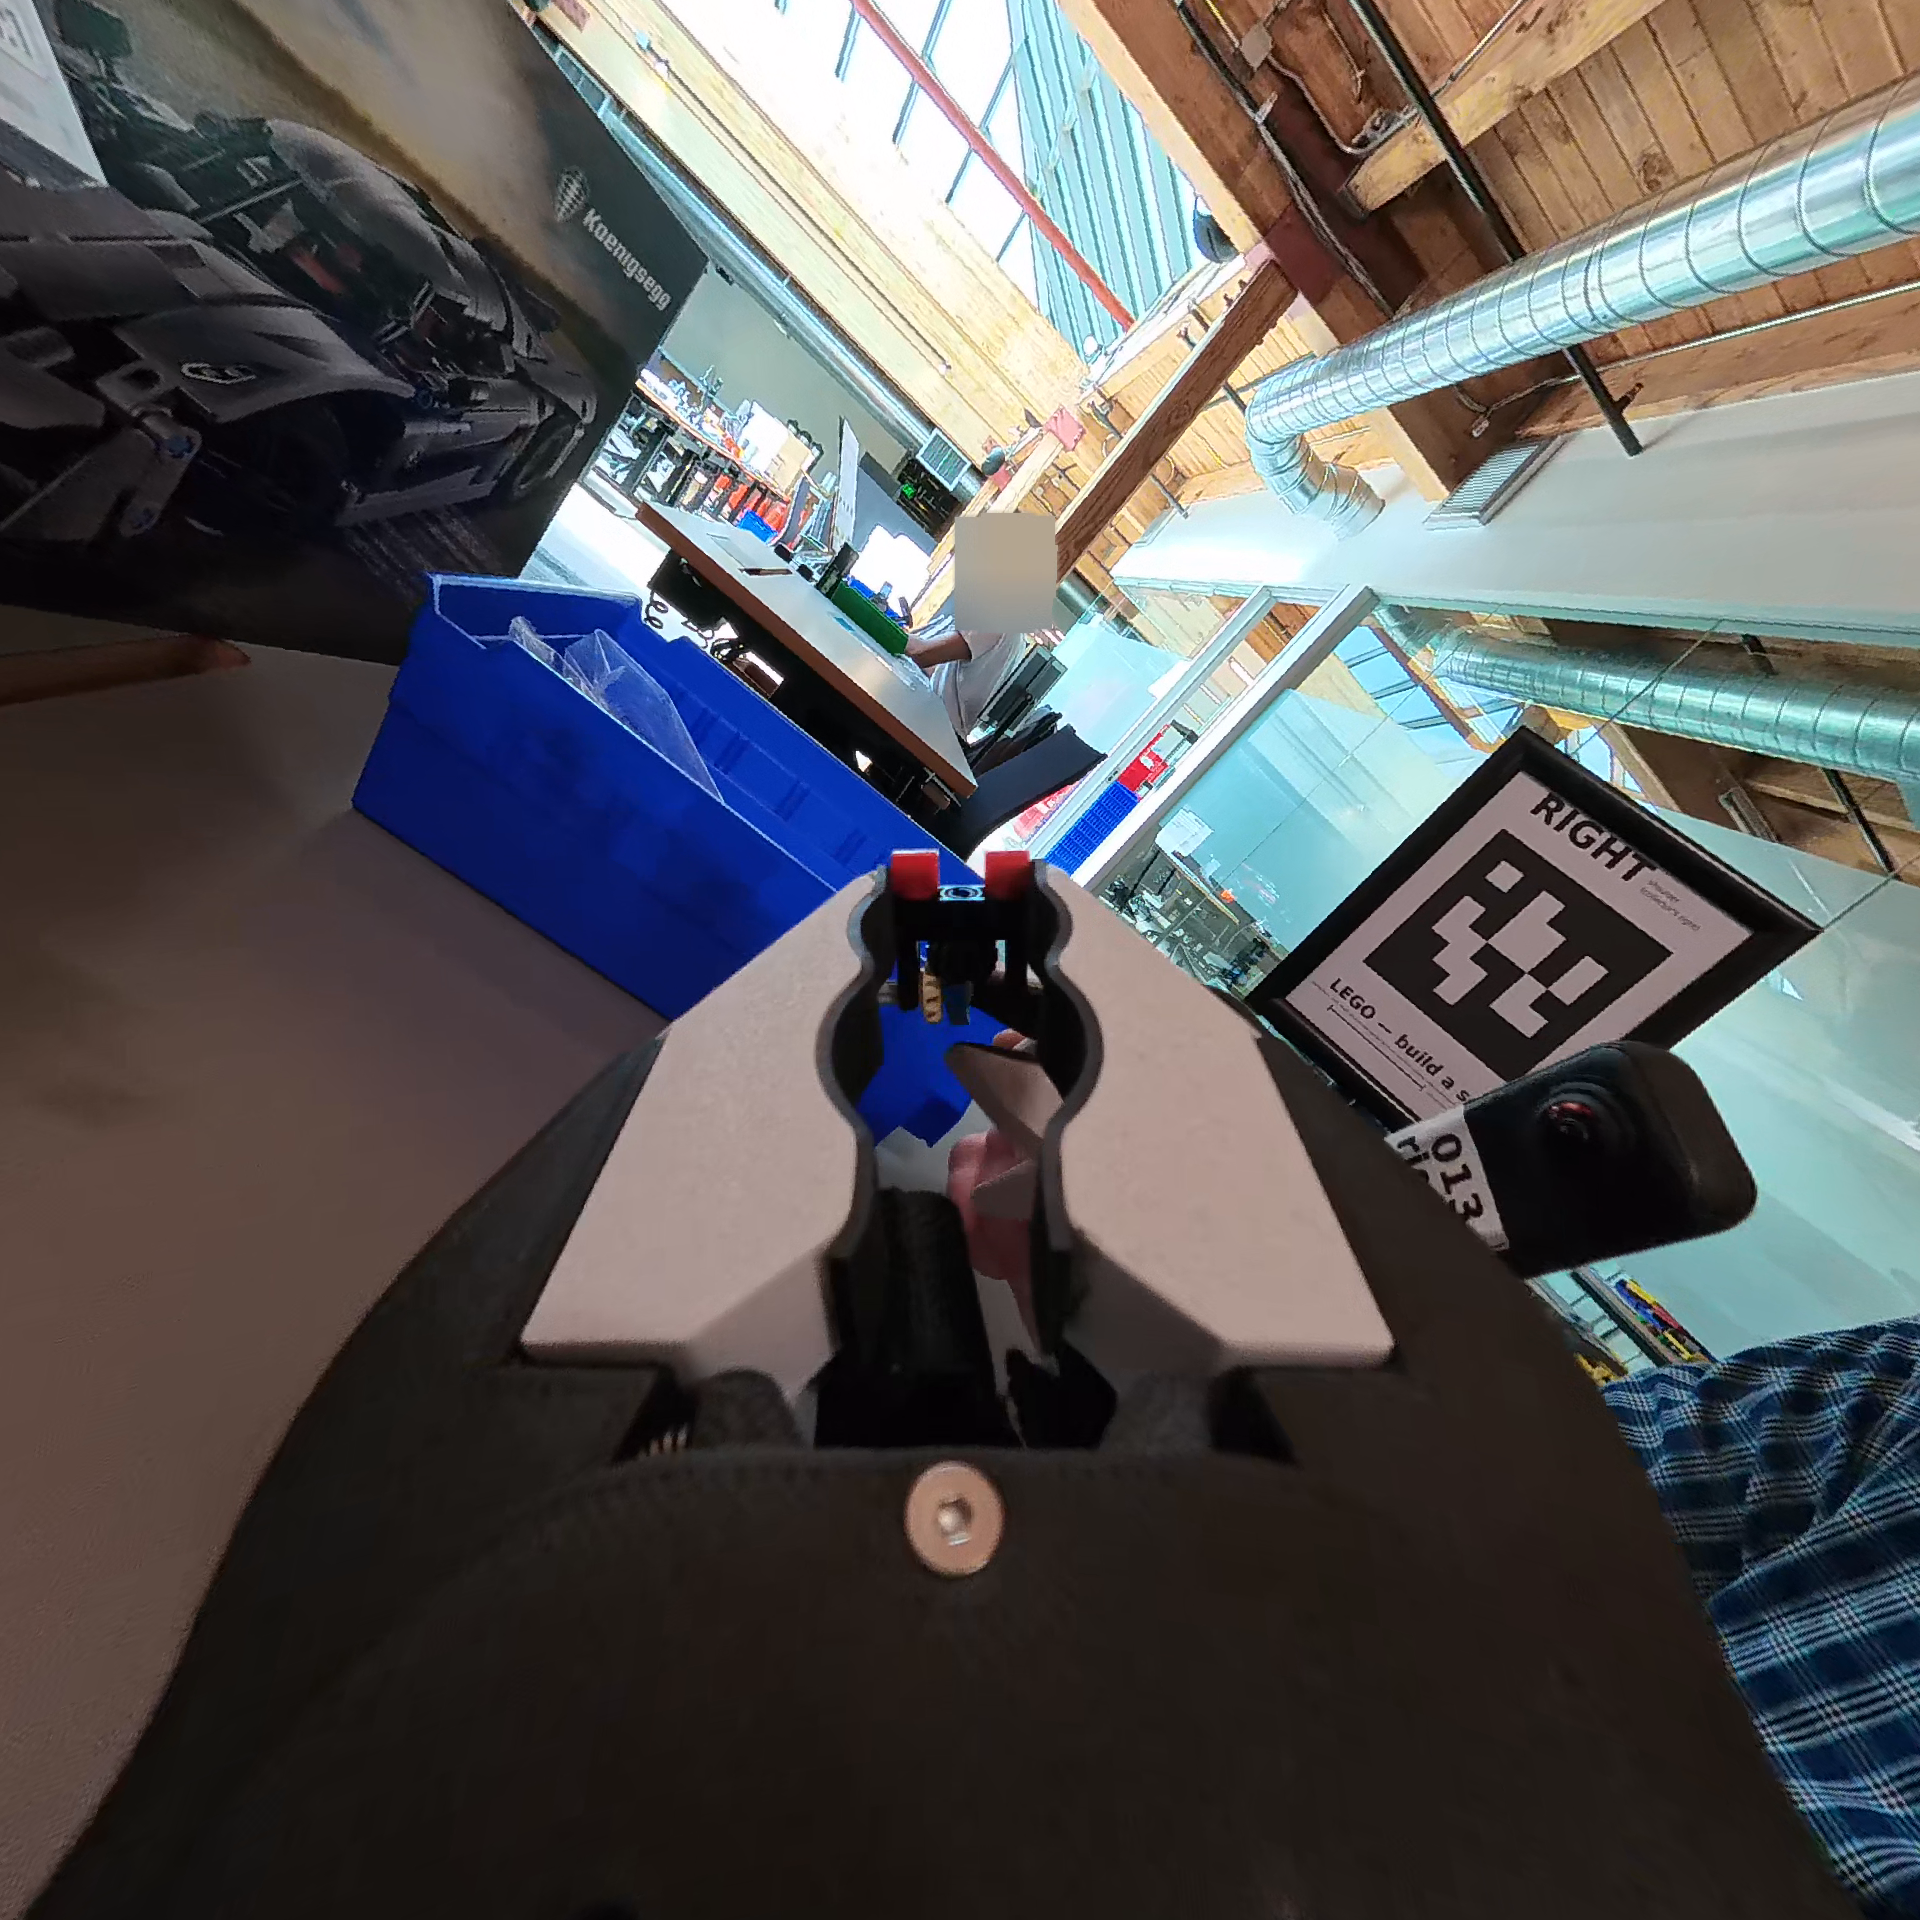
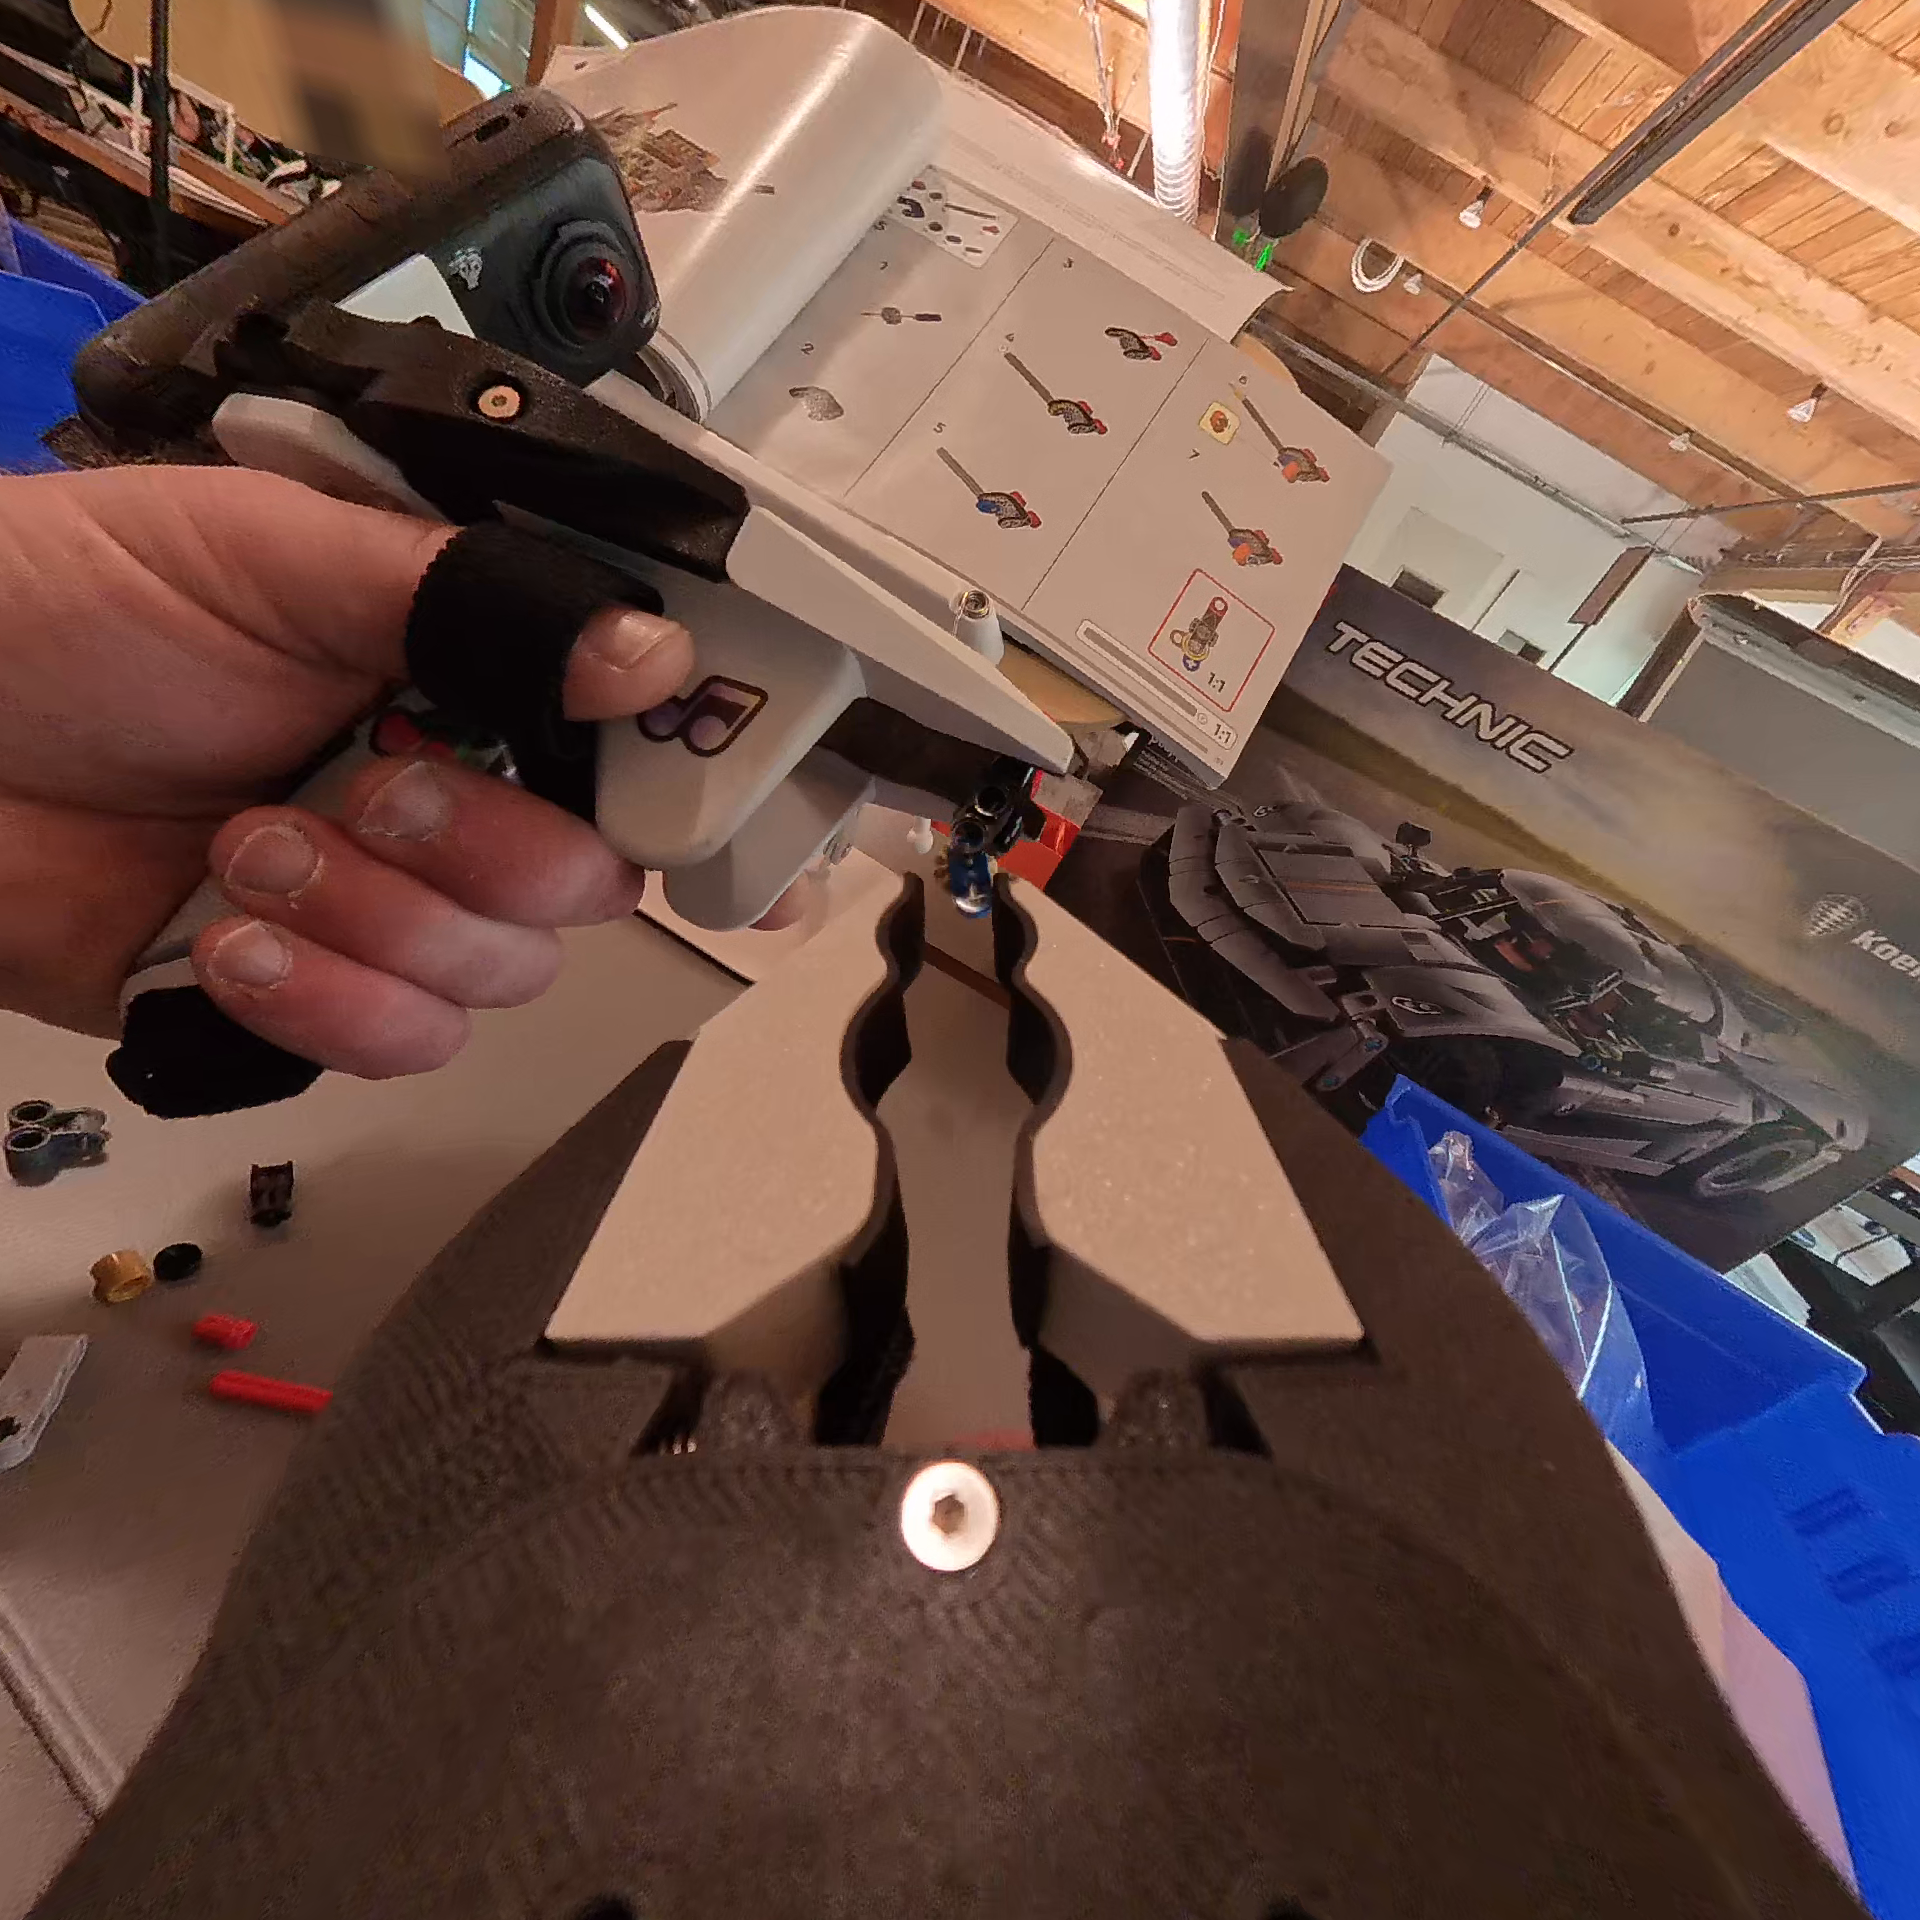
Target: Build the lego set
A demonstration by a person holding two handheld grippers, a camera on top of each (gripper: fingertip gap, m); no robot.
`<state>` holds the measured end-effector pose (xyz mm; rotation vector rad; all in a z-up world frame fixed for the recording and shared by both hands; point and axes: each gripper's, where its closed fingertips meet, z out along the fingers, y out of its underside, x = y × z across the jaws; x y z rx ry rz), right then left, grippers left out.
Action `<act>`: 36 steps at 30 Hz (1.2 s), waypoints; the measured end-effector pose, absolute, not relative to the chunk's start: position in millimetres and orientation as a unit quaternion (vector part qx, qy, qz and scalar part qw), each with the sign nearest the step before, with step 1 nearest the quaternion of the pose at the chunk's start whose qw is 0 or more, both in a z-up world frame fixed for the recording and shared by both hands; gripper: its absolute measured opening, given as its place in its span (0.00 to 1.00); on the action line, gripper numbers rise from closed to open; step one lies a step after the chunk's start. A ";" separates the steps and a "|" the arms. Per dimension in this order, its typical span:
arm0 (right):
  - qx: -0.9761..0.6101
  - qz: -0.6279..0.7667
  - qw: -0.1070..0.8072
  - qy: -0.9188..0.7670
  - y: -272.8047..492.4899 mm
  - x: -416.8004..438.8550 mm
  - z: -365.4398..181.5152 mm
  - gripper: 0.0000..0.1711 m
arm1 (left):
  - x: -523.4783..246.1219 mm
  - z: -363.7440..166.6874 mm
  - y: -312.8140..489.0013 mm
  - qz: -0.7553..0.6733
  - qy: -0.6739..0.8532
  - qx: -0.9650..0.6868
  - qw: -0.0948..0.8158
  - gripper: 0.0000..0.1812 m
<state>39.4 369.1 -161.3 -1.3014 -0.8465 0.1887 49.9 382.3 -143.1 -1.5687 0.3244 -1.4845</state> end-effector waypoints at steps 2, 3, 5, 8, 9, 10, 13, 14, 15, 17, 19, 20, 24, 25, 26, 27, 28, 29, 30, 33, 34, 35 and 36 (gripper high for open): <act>-0.588 0.085 0.709 -0.380 369.8 40.3 -161.1 0.06 | 50.0 -142.4 382.1 -0.605 0.131 -0.636 0.460 0.13; -0.588 0.085 0.709 -0.380 370.0 40.1 -161.5 0.06 | 50.5 -142.2 381.8 -0.606 0.131 -0.636 0.459 0.13; -0.587 0.084 0.708 -0.383 369.6 39.1 -161.9 0.07 | 51.7 -142.0 380.9 -0.609 0.132 -0.634 0.457 0.13; -0.588 0.076 0.708 -0.384 370.4 39.3 -162.5 0.07 | 53.3 -142.4 380.0 -0.614 0.132 -0.633 0.453 0.13; -0.589 0.074 0.708 -0.383 370.9 39.9 -162.4 0.07 | 53.6 -142.6 379.8 -0.615 0.131 -0.632 0.452 0.13; -0.590 0.073 0.708 -0.381 371.3 40.7 -161.9 0.06 | 53.9 -142.5 379.6 -0.617 0.130 -0.631 0.451 0.13; -0.589 0.070 0.710 -0.380 371.5 42.3 -160.4 0.04 | 55.0 -142.0 379.3 -0.624 0.126 -0.627 0.450 0.13; -0.589 0.069 0.711 -0.379 371.4 42.7 -159.7 0.04 | 55.3 -141.4 379.2 -0.627 0.124 -0.624 0.450 0.13; -0.588 0.069 0.711 -0.379 371.3 43.1 -159.2 0.04 | 55.6 -140.8 379.2 -0.629 0.122 -0.622 0.451 0.13; -0.590 0.073 0.711 -0.375 371.6 44.0 -158.3 0.04 | 56.3 -140.0 379.2 -0.631 0.118 -0.618 0.454 0.13; -0.592 0.074 0.711 -0.372 372.2 44.8 -157.9 0.04 | 57.1 -139.4 379.7 -0.633 0.112 -0.615 0.457 0.13; -0.594 0.075 0.711 -0.369 372.7 45.4 -157.8 0.04 | 57.7 -139.2 380.1 -0.633 0.109 -0.613 0.460 0.13; -0.595 0.079 0.713 -0.362 373.6 47.1 -156.0 0.03 | 59.5 -137.4 381.2 -0.647 0.086 -0.600 0.462 0.13; -0.597 0.083 0.713 -0.359 373.6 47.2 -155.8 0.04 | 59.7 -137.2 381.4 -0.647 0.084 -0.599 0.464 0.13; -0.597 0.086 0.714 -0.355 373.6 47.2 -155.2 0.03 | 59.9 -136.6 381.3 -0.646 0.083 -0.598 0.467 0.13; -0.597 0.086 0.715 -0.354 373.6 47.2 -154.6 0.03 | 60.1 -135.8 381.2 -0.647 0.081 -0.597 0.468 0.13; -0.596 0.085 0.716 -0.353 373.6 47.1 -154.1 0.04 | 60.3 -135.4 381.3 -0.648 0.078 -0.595 0.469 0.13; -0.594 0.085 0.717 -0.354 373.5 46.9 -153.4 0.04 | 60.2 -134.7 381.2 -0.650 0.075 -0.593 0.470 0.13; -0.590 0.085 0.721 -0.354 373.1 47.2 -152.0 0.04 | 59.9 -133.6 380.7 -0.653 0.074 -0.589 0.470 0.13; -0.582 0.082 0.725 -0.359 374.0 48.6 -149.1 0.08 | 58.7 -131.9 379.9 -0.659 0.073 -0.586 0.466 0.13; -0.575 0.087 0.727 -0.365 372.8 47.7 -147.5 0.09 | 59.2 -130.8 378.1 -0.663 0.079 -0.583 0.463 0.13; -0.569 0.086 0.729 -0.372 371.6 46.9 -146.3 0.10 | 60.3 -128.8 375.4 -0.672 0.085 -0.577 0.456 0.13; -0.565 0.083 0.729 -0.377 371.2 46.6 -146.0 0.11 | 61.7 -126.3 372.3 -0.679 0.091 -0.571 0.452 0.13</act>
